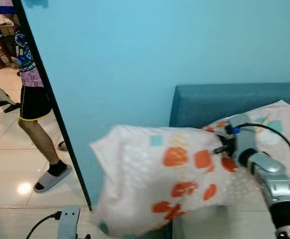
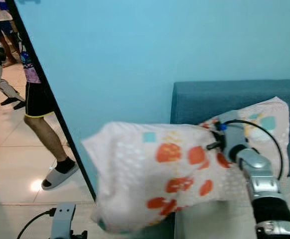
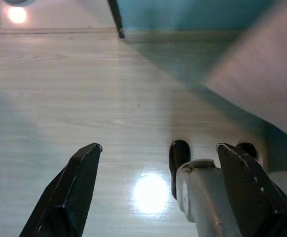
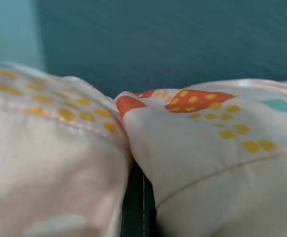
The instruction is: Clean up the room
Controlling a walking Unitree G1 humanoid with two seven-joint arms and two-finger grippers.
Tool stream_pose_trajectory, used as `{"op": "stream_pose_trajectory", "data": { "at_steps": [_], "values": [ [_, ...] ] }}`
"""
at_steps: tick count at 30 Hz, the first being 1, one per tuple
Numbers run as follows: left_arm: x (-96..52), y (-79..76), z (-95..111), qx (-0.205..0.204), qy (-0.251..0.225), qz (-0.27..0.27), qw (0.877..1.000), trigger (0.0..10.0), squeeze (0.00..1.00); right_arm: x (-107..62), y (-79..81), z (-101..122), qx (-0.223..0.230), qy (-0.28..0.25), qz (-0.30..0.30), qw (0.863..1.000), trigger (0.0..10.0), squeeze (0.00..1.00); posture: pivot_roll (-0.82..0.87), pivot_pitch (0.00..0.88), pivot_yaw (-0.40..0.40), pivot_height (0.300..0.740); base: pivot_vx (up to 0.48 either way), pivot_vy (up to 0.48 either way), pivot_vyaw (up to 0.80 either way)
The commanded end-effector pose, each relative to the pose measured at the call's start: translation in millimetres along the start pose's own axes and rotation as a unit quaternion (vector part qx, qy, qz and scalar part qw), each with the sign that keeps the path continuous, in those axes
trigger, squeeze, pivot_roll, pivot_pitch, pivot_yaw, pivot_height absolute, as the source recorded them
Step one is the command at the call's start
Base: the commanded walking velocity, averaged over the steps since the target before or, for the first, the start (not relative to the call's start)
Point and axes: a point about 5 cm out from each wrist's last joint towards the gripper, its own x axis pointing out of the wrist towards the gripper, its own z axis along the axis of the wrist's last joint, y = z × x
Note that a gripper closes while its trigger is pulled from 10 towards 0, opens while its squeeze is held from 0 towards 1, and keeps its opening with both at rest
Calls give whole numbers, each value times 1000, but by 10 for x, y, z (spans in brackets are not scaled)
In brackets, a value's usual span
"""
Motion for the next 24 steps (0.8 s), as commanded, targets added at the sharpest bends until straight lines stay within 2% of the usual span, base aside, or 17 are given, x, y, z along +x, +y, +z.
{"op": "stream_pose_trajectory", "data": {
  "at_steps": [1, 3, 6, 11, 13, 14, 15, 16, 18, 19, 20, 22, 24],
  "values": [
    [-11, 79, -19, 4, 3, 8, 1000, 10000, 0, -47, -154, 88, 7, -18, -40, 999, 10000, 0, 22, 0, -4, 740, 0, 0, 0],
    [-14, 92, -27, 8, 5, 8, 1000, 10000, 0, -101, -274, 16, 5, 8, -66, 998, 10000, 0, 23, 0, -3, 740, 0, 0, 0],
    [-18, 107, -37, 14, 6, 7, 1000, 10000, 0, -126, -359, -47, -2, 25, -92, 995, 10000, 0, 23, 3, 6, 740, 0, 0, 0],
    [-30, 137, -68, 22, 8, 7, 1000, 10000, 0, -121, -393, -124, 12, 27, -115, 993, 10000, 0, 33, 29, 14, 740, 0, 0, 0],
    [-48, 191, -111, 28, 11, 9, 1000, 10000, 0, -124, -484, -156, 53, 4, -142, 988, 10000, 0, 42, 54, 24, 740, 0, 0, 0],
    [-48, 191, -111, 28, 11, 9, 1000, 10000, 0, -124, -484, -156, 53, 4, -142, 988, 10000, 0, 42, 54, 24, 740, 0, 0, 0],
    [-67, 237, -154, 33, 15, 11, 999, 10000, 0, -137, -544, -165, 85, -16, -151, 985, 10000, 0, 50, 81, 35, 740, 0, 0, 0],
    [-67, 237, -154, 33, 15, 11, 999, 10000, 0, -137, -544, -165, 85, -16, -151, 985, 10000, 0, 50, 81, 35, 740, 0, 0, 0],
    [-101, 308, -235, 44, 24, 12, 999, 10000, 0, -134, -592, -103, 140, -56, -137, 979, 10000, 0, 64, 128, 49, 740, 0, 0, 0],
    [-101, 308, -235, 44, 24, 12, 999, 10000, 0, -134, -592, -103, 140, -56, -137, 979, 10000, 0, 64, 128, 49, 740, 0, 0, 0],
    [-121, 347, -281, 48, 28, 14, 998, 10000, 0, -133, -609, -60, 164, -79, -128, 975, 10000, 0, 69, 144, 54, 740, 0, 0, 0],
    [-121, 347, -281, 48, 28, 14, 998, 10000, 0, -133, -609, -60, 164, -79, -128, 975, 10000, 0, 69, 144, 54, 740, 0, 0, 0],
    [-178, 458, -389, 56, 38, 19, 998, 10000, 0, -157, -738, 131, 206, -138, -124, 961, 10000, 0, 89, 188, 68, 740, 0, 0, 0]
  ]
}}
